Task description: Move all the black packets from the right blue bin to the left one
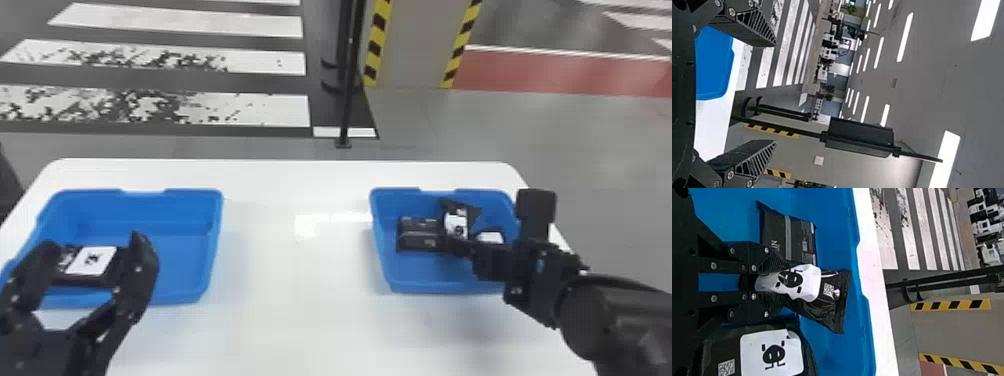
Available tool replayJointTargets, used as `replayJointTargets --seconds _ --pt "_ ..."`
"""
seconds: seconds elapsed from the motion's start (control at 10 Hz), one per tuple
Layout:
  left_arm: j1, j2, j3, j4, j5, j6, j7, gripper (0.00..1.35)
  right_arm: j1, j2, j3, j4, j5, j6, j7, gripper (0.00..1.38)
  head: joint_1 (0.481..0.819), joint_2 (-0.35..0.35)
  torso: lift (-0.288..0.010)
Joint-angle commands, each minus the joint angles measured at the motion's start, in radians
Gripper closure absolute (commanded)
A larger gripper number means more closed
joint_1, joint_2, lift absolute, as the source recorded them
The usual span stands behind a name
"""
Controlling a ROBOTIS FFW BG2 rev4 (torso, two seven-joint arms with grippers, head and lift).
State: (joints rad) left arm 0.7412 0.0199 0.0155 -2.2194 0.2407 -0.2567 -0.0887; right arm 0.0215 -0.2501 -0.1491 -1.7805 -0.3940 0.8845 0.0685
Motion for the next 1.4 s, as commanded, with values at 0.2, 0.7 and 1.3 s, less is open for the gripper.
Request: replayJointTargets --seconds 0.2,0.7,1.3 --pt "-0.002 0.002 -0.002 0.002 0.005 -0.004 0.0 0.17 0.067 0.0 0.002 -0.174 -0.113 -0.048 0.056 1.13 0.695 -0.075 -0.14" --pt "-0.034 0.0 0.0 0.012 0.076 0.075 0.001 0.16 -0.09 -0.075 0.141 -0.054 -0.246 -0.197 0.495 1.13 0.695 0.066 -0.14" --pt "-0.187 0.026 -0.013 -0.037 0.264 0.308 -0.129 0.16 -0.257 -0.127 0.528 0.142 -0.477 -0.256 0.682 1.13 0.695 0.189 -0.14"
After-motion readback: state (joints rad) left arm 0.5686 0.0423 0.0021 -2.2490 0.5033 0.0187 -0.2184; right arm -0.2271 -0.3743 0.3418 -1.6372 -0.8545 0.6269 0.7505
